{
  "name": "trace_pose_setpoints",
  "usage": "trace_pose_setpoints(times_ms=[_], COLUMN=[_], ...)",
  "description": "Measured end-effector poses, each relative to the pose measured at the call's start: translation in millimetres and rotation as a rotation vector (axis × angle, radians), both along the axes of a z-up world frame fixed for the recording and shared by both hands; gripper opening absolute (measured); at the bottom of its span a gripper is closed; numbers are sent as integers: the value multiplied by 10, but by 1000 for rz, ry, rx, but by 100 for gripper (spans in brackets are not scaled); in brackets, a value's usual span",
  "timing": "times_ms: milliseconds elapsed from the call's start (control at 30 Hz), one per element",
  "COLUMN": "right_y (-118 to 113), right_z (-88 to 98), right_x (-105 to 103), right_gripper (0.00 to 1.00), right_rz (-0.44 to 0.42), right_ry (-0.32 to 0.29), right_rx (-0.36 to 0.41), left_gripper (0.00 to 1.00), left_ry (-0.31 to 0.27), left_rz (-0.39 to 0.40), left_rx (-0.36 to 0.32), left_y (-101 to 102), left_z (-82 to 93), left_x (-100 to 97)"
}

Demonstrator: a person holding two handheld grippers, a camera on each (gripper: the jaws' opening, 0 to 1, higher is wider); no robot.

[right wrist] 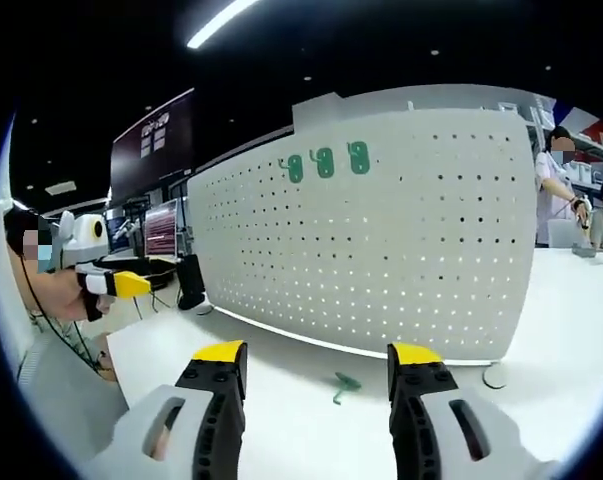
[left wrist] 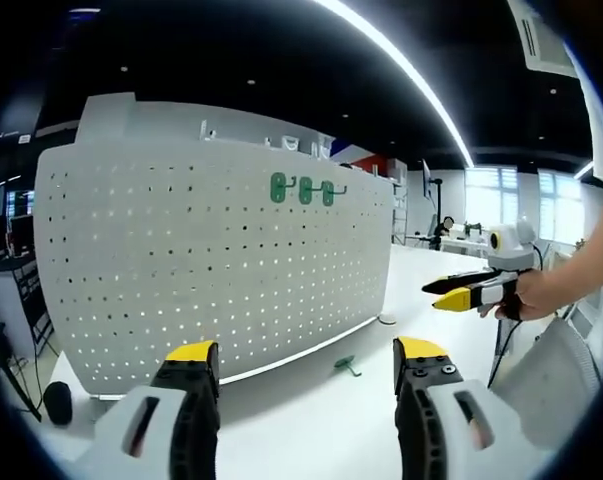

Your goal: Insert the hook assembly into the mounting plate slot until the hook locks in place.

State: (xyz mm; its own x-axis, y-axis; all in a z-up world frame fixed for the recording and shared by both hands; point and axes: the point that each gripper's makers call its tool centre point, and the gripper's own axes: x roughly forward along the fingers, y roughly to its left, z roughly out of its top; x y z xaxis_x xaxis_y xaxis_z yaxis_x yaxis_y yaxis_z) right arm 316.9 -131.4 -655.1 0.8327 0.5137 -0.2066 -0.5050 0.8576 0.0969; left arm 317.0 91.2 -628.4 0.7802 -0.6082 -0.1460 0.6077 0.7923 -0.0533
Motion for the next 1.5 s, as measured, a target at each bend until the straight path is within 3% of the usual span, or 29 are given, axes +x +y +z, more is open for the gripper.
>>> trace_pose_setpoints(times_ms=[367,733,1500], right_y=[-41,-74,-98], right_z=[-117,-208,-270], right_x=[-137,-243,-291], right_gripper=[55,56,59], right_rz=[15,10,9], right_ry=[30,60,85], right_rx=[-47,-37,-63], left_gripper=[72,71,71], left_ry=[17,30,75], left_rz=[16,30,44], left_rx=[5,11,12], left_y=[84,179,273], left_z=[-78,-141,-340], left_x=[-31,-61,-131])
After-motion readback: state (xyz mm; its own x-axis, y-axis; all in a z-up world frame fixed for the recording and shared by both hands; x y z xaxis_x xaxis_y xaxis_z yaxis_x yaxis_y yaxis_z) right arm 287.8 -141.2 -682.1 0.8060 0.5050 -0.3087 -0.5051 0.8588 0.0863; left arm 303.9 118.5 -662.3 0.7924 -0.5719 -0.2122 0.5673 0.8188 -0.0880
